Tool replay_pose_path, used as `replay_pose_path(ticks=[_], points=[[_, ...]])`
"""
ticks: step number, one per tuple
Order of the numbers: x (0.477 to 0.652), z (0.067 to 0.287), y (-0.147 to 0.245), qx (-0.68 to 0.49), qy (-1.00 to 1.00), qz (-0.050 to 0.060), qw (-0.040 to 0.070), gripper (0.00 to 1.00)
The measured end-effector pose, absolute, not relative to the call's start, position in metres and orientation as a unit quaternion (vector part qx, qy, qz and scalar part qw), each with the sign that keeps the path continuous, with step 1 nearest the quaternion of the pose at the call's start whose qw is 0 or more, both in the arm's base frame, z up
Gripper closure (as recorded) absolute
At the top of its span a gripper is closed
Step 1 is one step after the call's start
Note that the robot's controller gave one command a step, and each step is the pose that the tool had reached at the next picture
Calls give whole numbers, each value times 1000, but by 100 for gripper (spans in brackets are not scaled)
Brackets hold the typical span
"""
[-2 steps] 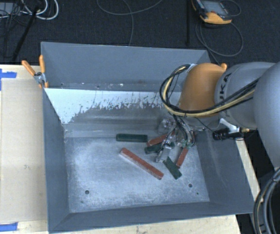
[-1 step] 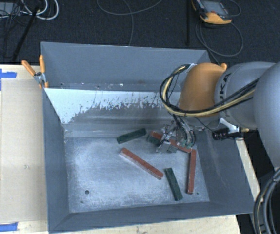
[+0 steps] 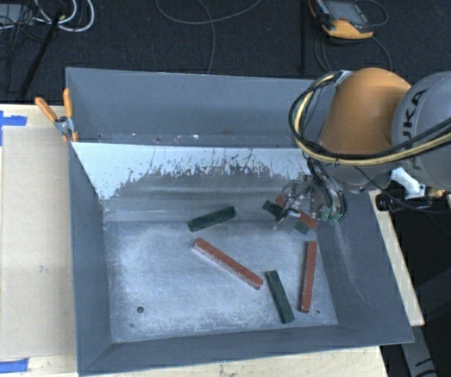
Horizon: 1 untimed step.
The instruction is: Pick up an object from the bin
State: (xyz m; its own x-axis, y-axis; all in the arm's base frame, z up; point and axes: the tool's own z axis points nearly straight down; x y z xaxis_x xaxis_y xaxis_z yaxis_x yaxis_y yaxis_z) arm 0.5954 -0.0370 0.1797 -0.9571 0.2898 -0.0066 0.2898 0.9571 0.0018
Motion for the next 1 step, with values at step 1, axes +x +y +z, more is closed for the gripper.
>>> replay_pose_path(ticks=[1], points=[[606,293,-44,135,991,1,5,100]])
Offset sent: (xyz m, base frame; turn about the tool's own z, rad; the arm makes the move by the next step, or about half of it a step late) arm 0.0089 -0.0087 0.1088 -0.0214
